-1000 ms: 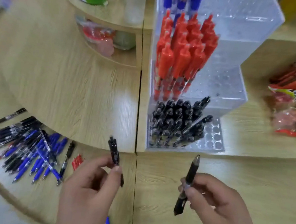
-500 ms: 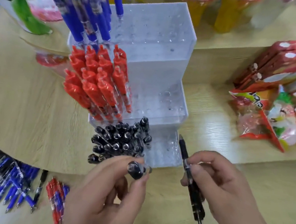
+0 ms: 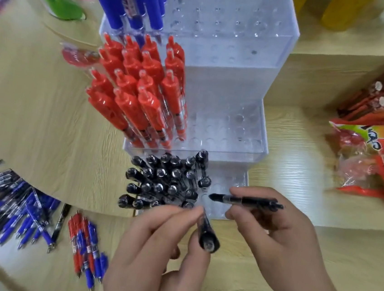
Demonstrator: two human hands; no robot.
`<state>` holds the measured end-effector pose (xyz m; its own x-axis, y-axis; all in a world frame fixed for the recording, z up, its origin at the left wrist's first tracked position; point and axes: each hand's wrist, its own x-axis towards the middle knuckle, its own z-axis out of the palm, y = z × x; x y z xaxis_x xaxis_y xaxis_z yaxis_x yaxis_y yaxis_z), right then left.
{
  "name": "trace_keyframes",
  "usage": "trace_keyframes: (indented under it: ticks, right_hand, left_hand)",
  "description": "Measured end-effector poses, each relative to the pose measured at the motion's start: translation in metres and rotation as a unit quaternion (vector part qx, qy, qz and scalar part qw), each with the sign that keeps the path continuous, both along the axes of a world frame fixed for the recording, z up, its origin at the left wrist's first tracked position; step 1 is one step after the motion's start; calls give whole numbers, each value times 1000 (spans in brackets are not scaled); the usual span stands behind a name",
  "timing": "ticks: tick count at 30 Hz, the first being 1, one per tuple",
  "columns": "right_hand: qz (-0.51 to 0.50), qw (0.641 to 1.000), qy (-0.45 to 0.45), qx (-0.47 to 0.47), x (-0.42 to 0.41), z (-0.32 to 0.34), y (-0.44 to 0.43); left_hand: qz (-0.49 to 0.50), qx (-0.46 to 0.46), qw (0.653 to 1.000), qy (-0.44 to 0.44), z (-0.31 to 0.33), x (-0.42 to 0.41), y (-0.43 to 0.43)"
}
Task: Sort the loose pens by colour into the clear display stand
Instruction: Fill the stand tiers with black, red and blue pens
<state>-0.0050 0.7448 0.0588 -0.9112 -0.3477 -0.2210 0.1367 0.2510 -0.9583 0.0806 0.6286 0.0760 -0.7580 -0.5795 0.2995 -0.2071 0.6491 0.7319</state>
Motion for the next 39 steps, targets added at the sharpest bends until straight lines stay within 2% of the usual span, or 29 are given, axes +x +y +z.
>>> trace_keyframes:
  ticks: [2,6,10,15,18,26,32,36,39]
  right_hand:
    - [30,998,49,30,-3,1,-2]
    - [87,980,142,107,-8,-5,-5]
    - [135,955,205,167,-11,-12,-12]
    - [173,870,333,319,-16,-16,-21]
    - [176,846,351,361,-16,-22,-22]
    - [127,863,337,353,-14,-25,-25]
    - [146,849,354,364,-13,-28,-24]
    - [122,889,318,306,-9,-18,-7]
    - [109,939,292,149,6,-9,6]
  left_hand:
    - [-25,30,999,10,-5,2,-2]
    - [-3,8,999,39,-12,-2,-2]
    - [11,-11,1000,23,-16,-4,-6]
    - [-4,-40,999,-8,-16,-4,-2]
    - [0,-35,999,0,-16,-5,-1]
    - [6,-27,999,24,-17,-8,3]
    - [2,-31,999,10,-20,-8,3]
    - [-10,-42,999,4,-21,-5,0]
    - [-15,-41,999,-2,-24,-4,-2]
